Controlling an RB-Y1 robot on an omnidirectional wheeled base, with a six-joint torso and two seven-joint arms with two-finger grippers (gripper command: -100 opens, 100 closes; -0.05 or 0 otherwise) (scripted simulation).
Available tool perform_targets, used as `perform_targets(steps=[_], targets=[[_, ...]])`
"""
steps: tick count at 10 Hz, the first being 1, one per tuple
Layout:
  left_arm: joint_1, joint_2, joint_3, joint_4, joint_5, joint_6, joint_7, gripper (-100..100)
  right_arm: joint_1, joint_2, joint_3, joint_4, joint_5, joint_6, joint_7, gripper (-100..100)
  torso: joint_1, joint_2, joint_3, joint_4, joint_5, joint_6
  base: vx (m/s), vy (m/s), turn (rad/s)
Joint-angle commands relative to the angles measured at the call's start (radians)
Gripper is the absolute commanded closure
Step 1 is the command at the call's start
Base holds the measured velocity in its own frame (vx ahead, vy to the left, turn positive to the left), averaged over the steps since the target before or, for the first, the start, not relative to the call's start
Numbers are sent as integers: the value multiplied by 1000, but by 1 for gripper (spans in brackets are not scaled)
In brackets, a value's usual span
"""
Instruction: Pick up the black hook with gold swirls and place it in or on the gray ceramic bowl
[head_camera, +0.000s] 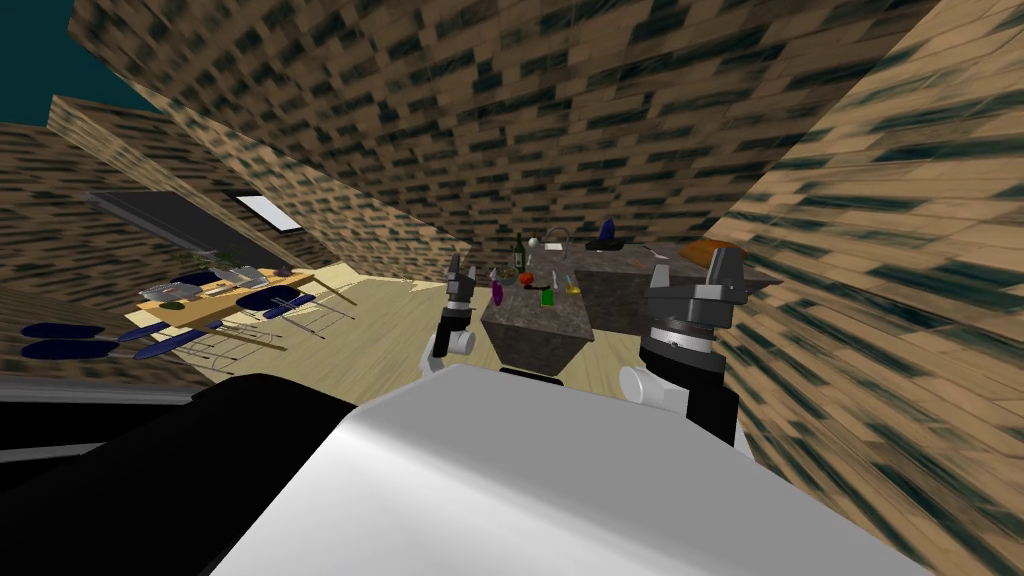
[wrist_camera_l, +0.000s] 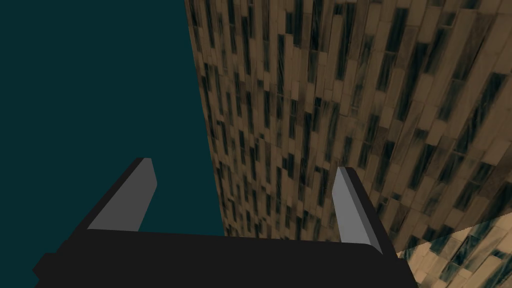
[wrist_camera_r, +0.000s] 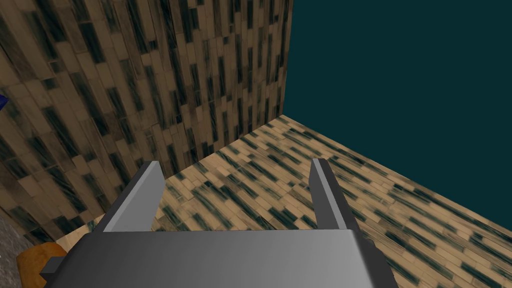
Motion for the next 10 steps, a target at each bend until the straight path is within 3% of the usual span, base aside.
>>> perform_targets(steps=[1, 4, 5, 6, 7, 8, 9, 10], targets=[[-49, 12, 0, 39, 18, 24, 4, -100, 0, 0, 0, 0, 0, 0, 0, 0, 0, 0, 0, 0, 0, 0, -35, -21, 48], [-127, 30, -1, 113, 50, 65, 13, -100, 0, 0, 0, 0, 0, 0, 0, 0, 0, 0, 0, 0, 0, 0, -44, -27, 69], [-132, 30, -1, 113, 50, 65, 13, -100, 0, 0, 0, 0, 0, 0, 0, 0, 0, 0, 0, 0, 0, 0, -31, -27, 25], [-171, 37, -2, 155, 66, 88, 18, -100, 0, 0, 0, 0, 0, 0, 0, 0, 0, -1, 0, 0, 0, 0, -33, -21, 50], [-177, 37, -2, 155, 66, 88, 18, -100, 0, 0, 0, 0, 0, 0, 0, 0, 0, -1, -1, 0, 0, 0, -29, -22, 32], [-214, 43, -2, 198, 81, 113, 23, -100, 0, 0, 0, 0, 0, 0, 0, 0, 0, -1, -1, 0, 0, 0, -45, -26, 64], [-224, 43, -2, 199, 81, 113, 23, -100, 0, 0, 0, 0, 0, 0, 0, 0, 0, 0, 0, 0, 0, 0, -35, -27, 30], [-264, 48, -2, 237, 97, 139, 28, -100, 0, 0, 0, 0, 0, 0, 0, 0, 0, -1, 0, 0, 0, 0, -32, -32, 57]])
